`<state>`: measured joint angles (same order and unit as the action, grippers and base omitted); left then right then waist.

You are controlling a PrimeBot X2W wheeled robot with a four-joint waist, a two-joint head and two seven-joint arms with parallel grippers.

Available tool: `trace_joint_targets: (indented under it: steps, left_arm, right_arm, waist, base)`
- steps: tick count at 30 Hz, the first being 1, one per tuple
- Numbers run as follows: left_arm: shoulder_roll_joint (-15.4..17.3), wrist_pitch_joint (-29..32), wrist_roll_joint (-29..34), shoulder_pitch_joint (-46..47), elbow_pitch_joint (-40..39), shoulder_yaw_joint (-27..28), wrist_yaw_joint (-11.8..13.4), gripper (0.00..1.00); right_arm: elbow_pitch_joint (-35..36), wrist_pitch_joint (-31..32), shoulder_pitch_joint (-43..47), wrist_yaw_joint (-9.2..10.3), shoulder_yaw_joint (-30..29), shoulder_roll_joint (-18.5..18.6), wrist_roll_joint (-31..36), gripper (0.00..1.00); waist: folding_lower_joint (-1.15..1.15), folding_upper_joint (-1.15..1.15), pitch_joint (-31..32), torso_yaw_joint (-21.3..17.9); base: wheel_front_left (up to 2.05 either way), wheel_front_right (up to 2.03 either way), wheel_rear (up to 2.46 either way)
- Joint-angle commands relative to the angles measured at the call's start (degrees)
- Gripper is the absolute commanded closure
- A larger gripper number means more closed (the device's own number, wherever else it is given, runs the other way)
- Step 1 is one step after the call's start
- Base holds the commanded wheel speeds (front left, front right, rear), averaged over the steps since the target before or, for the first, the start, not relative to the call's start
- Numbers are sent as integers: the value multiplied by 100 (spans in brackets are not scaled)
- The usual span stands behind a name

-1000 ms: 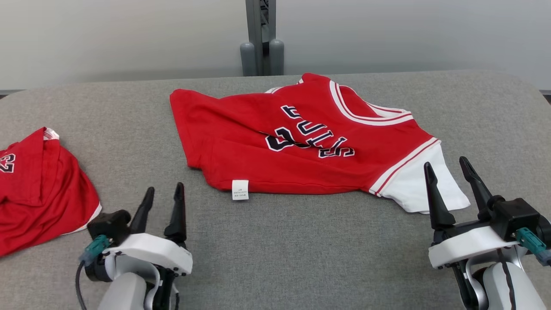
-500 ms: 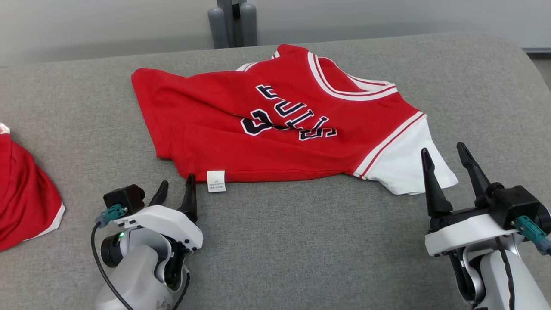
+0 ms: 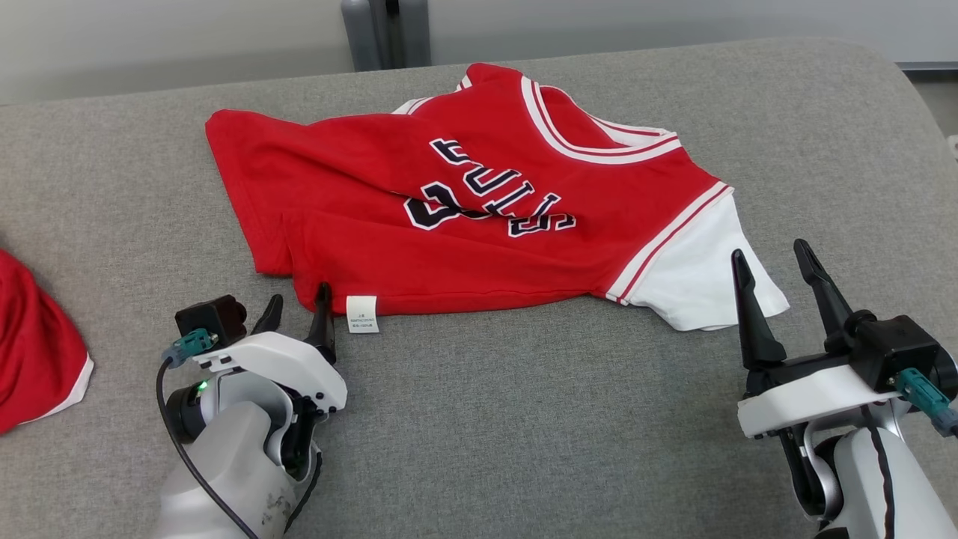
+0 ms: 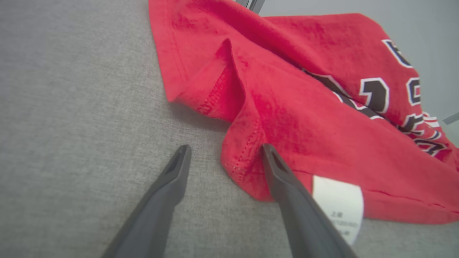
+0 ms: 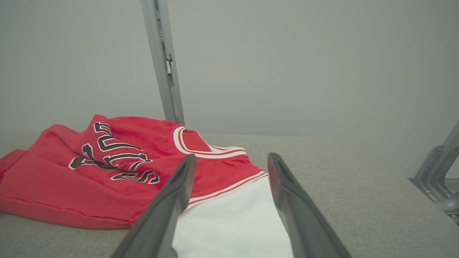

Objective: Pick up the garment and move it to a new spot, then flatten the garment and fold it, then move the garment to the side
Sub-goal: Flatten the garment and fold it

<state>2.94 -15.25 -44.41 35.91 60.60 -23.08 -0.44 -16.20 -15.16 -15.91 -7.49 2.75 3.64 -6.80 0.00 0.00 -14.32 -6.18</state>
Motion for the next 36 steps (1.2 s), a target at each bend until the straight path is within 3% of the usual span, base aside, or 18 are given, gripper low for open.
trace_joint_targets:
  steps: [1, 2, 3, 11, 21, 36]
  left_arm:
    - [-13, 40, -81, 4, 103, -92, -64, 23]
    - [-16, 44, -98, 8, 114, -133, -76, 73]
    - [-17, 43, -118, 8, 118, -166, -80, 100]
    - [-2, 22, -95, -61, -57, -262, -9, 100]
    - [60, 17, 471, -571, -680, 145, 188, 100]
    - [117, 16, 1046, -1319, -1045, 443, 170, 100]
  right_arm:
    - [-32, -8, -62, -1, 1, 13, -26, 0]
    - [-40, -8, -74, -1, -5, 18, -30, 0]
    - [-46, -8, -80, -1, -12, 20, -29, 0]
    - [-123, -8, -29, -1, -85, -1, 39, 0]
    - [-459, -8, 170, -1, -445, -24, 210, 0]
    - [-1976, -7, 17, -1, -1215, -45, 431, 0]
  waist:
    - [0, 0, -4, -2]
    - [0, 0, -7, -2]
    - [0, 0, -7, -1]
    - [0, 0, 118, 64]
    - [0, 0, 540, 278]
    - [0, 0, 855, 718]
  base:
    - [0, 0, 0]
    - [0, 0, 0]
    - [0, 0, 0]
    - [0, 0, 0]
    - [0, 0, 0]
    - [0, 0, 0]
